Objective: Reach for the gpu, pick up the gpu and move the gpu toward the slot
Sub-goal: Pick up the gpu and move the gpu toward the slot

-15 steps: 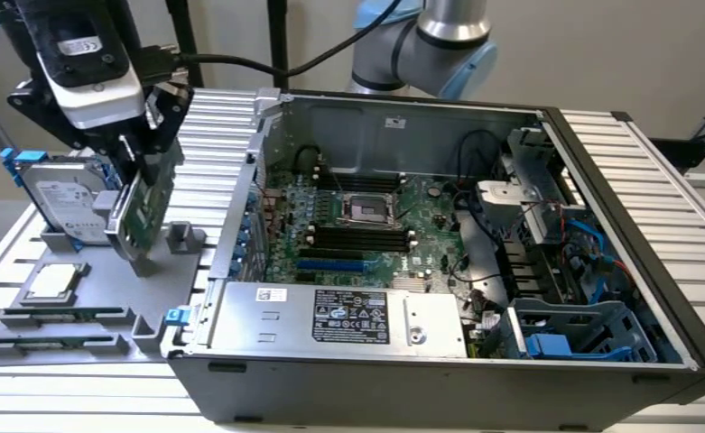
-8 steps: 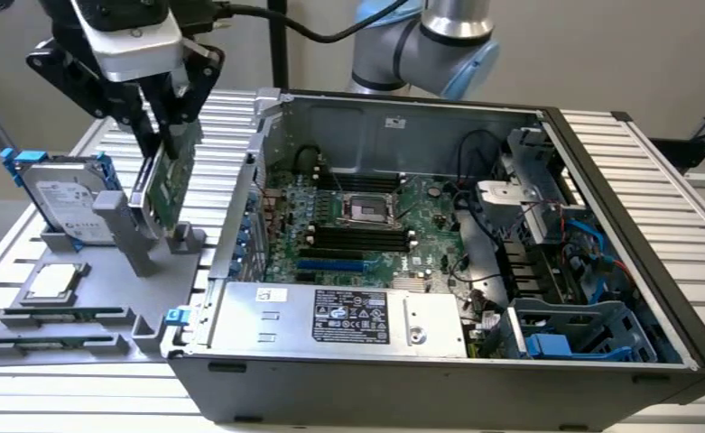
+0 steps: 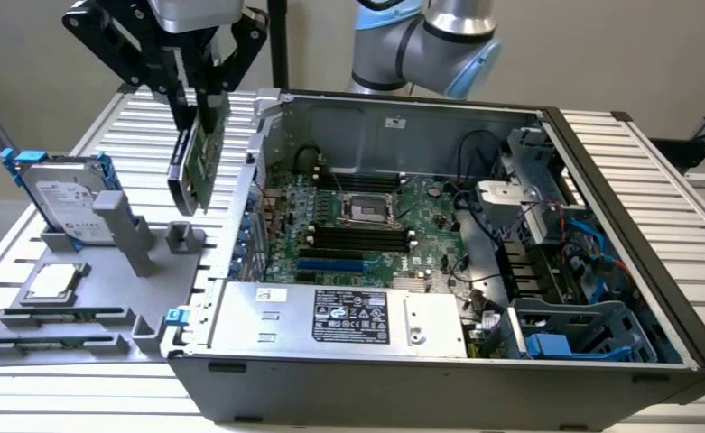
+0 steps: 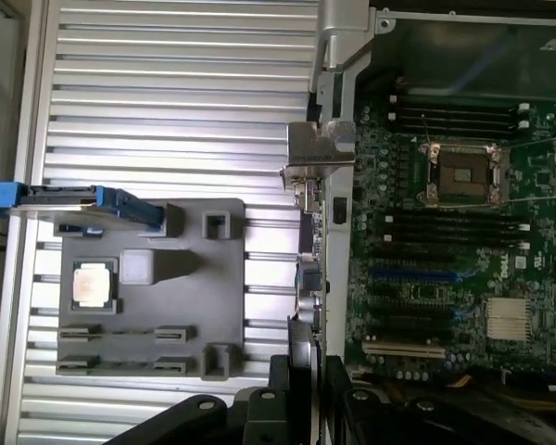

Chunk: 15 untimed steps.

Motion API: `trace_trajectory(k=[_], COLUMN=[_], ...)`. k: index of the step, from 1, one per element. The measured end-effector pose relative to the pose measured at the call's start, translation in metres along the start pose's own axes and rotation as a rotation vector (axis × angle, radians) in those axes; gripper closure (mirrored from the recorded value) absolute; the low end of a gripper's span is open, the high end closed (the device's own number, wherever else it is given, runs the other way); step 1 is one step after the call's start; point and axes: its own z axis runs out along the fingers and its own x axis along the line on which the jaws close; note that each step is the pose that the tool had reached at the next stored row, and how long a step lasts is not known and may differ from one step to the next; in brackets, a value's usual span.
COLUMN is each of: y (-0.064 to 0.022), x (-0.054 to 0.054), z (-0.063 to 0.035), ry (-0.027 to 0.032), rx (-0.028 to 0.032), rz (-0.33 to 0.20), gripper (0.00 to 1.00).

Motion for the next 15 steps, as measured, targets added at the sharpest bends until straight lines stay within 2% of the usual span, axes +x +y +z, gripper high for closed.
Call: trace_trajectory(k=[3, 9, 15], y=[-0.0002, -0.0011, -0.0008], x=[-0.014, -0.041, -0.068], z=[-0.0029, -0.0037, -0.0008], ry=[0.0025, 0.0061, 0.0131], rx=[-0.0029, -0.0039, -0.004], rz=[0.0, 0.0, 0.001], gripper=[0.74, 0.74, 0.74])
